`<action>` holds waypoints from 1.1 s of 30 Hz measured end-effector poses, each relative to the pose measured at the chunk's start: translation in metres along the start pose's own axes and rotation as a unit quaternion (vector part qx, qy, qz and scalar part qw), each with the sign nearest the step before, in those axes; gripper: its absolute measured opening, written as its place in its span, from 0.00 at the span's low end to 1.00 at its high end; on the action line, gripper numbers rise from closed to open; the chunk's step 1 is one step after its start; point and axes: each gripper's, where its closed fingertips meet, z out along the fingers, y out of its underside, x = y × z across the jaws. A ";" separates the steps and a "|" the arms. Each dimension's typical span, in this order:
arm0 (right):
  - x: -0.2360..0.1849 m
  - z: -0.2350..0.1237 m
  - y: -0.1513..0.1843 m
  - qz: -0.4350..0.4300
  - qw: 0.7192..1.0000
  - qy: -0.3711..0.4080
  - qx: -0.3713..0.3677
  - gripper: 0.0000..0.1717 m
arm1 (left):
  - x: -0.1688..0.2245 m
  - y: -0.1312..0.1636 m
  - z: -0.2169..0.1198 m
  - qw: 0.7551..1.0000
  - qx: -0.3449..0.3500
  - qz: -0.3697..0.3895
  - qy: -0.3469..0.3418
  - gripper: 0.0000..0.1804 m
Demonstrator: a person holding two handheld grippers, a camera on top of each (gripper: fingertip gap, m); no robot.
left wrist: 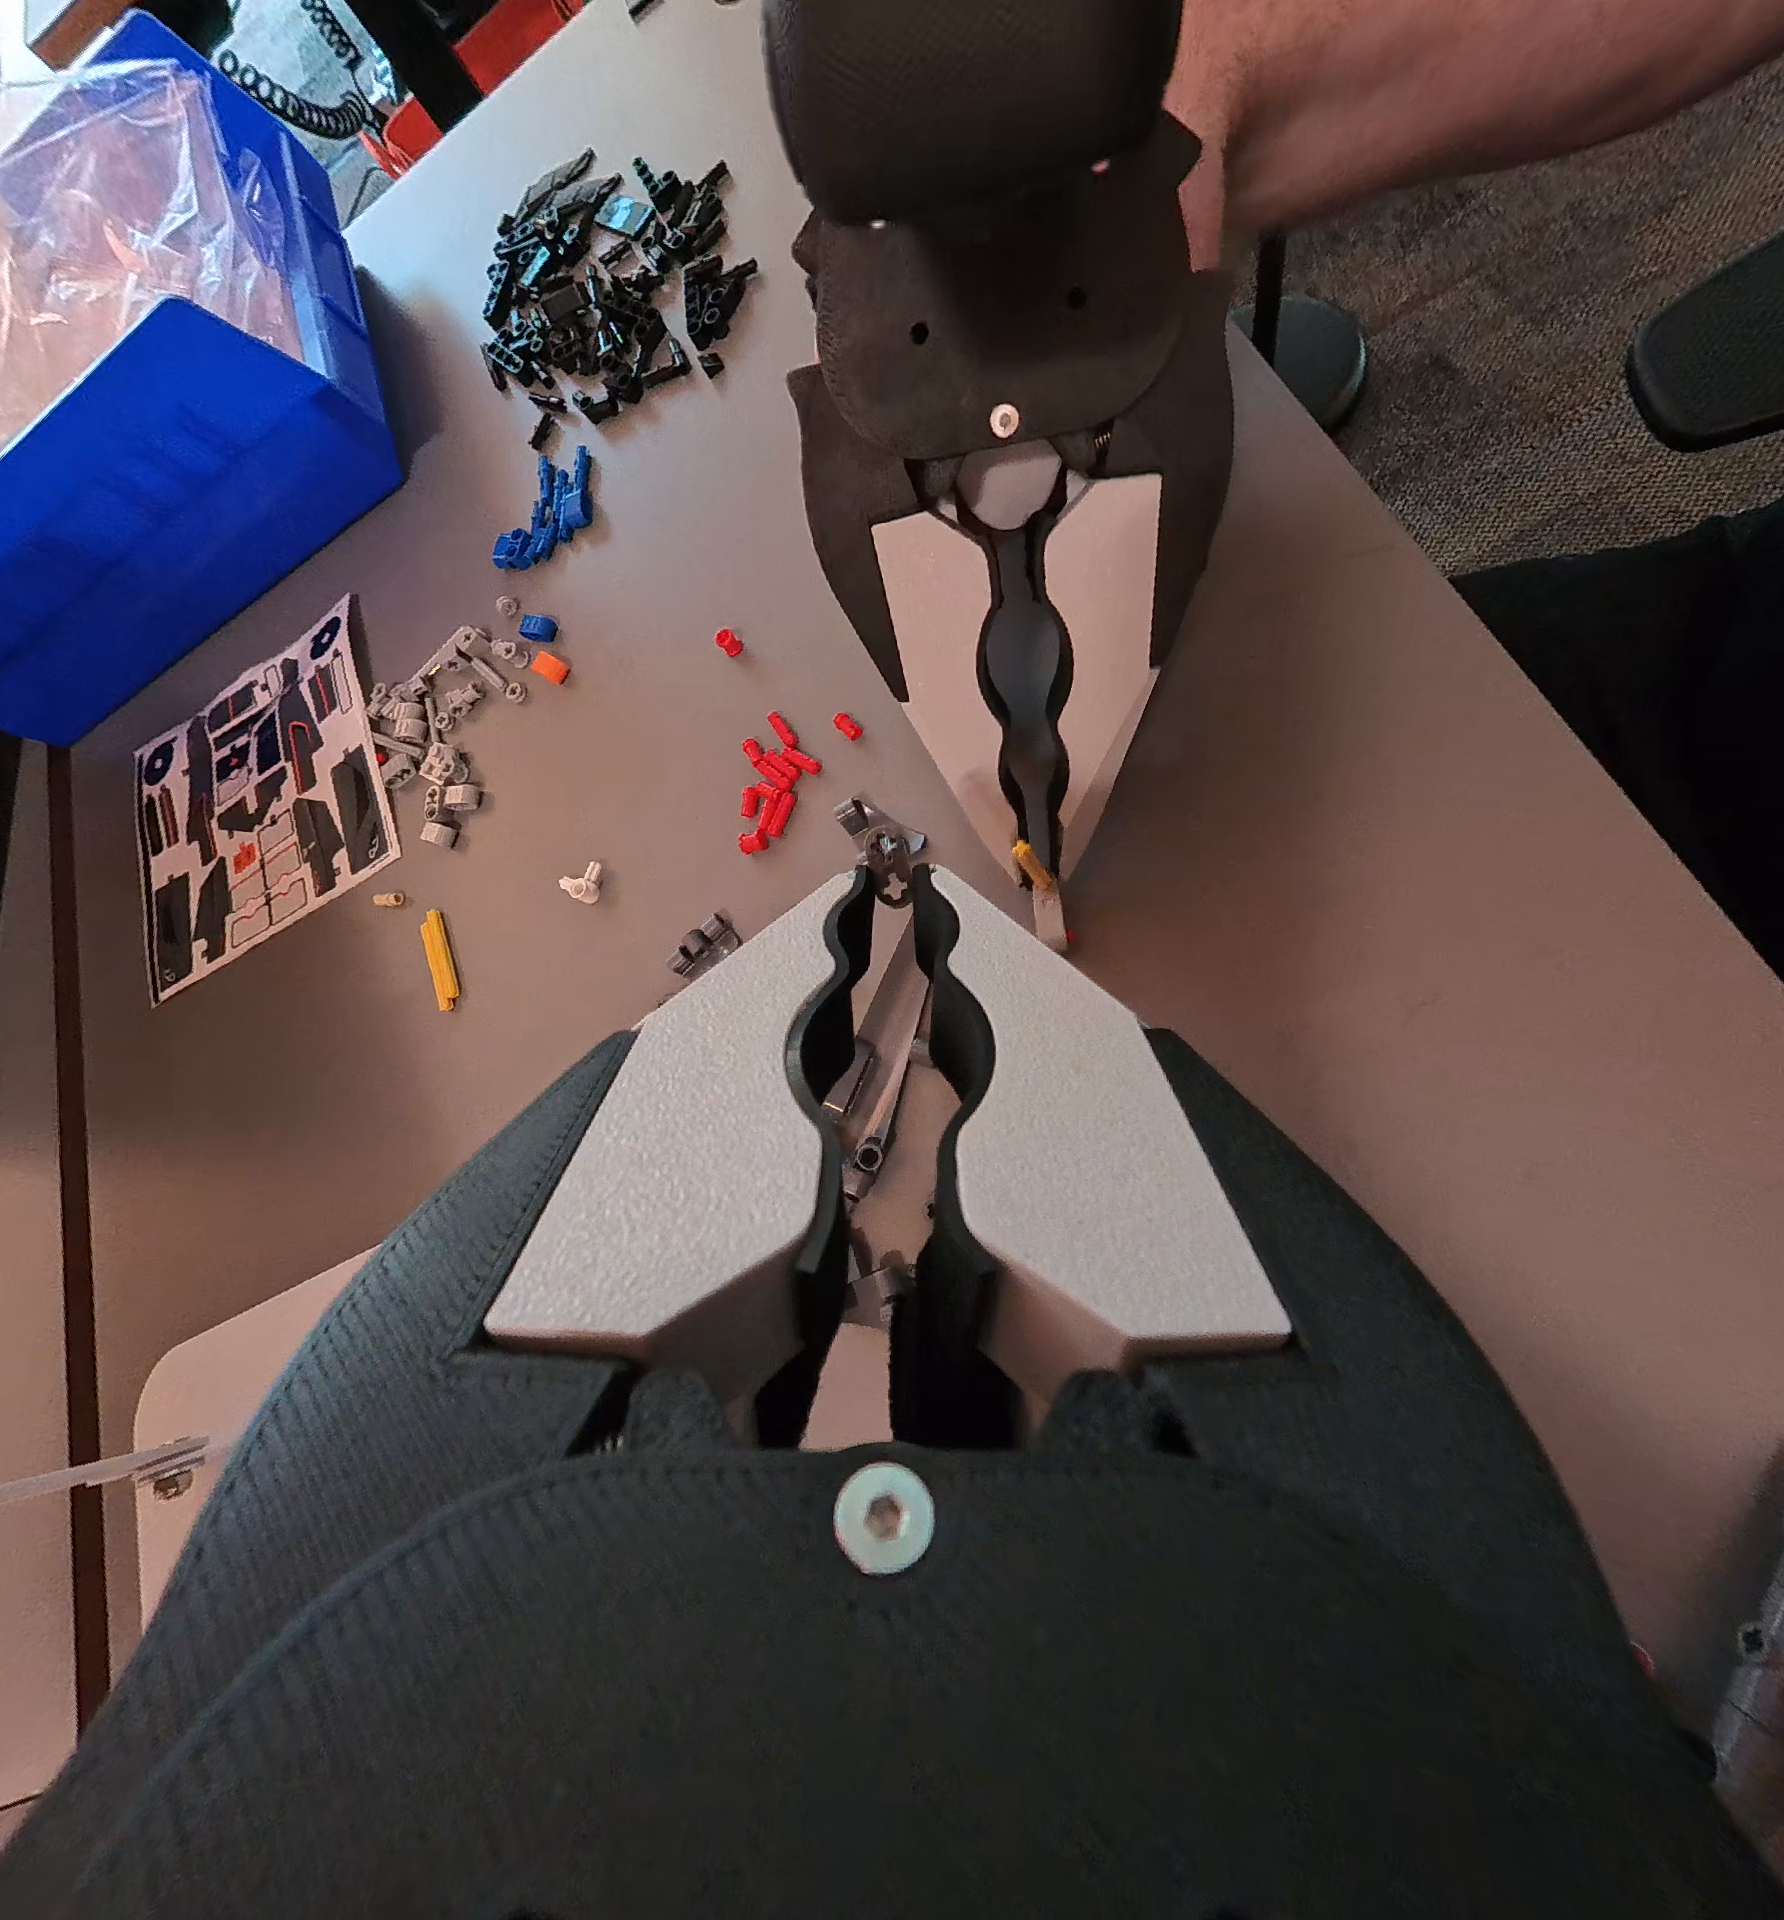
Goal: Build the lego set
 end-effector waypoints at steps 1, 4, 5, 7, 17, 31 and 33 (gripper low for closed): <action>-0.001 -0.001 -0.001 0.001 1.000 -0.009 0.001 0.02 | 0.000 0.000 0.000 1.000 0.000 0.000 0.000 0.03; -0.003 -0.006 -0.001 0.002 0.999 -0.040 -0.010 0.02 | -0.001 0.000 -0.001 1.000 0.001 0.000 -0.001 0.03; -0.004 -0.007 0.000 0.000 0.999 -0.050 -0.016 0.02 | -0.001 -0.001 -0.002 1.000 0.002 0.001 -0.001 0.03; -0.005 -0.010 0.001 -0.004 0.997 -0.069 -0.027 0.02 | -0.001 -0.001 -0.002 1.000 0.002 0.001 -0.002 0.03; -0.017 -0.012 0.009 -0.032 0.985 -0.157 -0.072 0.02 | -0.002 0.000 -0.003 1.000 0.002 0.002 -0.003 0.03; -0.037 -0.030 0.025 -0.034 0.912 -0.345 -0.220 0.01 | -0.003 0.002 -0.004 1.000 -0.001 0.002 -0.004 0.03; -0.032 -0.022 0.025 -0.041 0.907 -0.342 -0.243 0.01 | -0.004 0.003 -0.005 1.000 -0.001 0.000 -0.004 0.03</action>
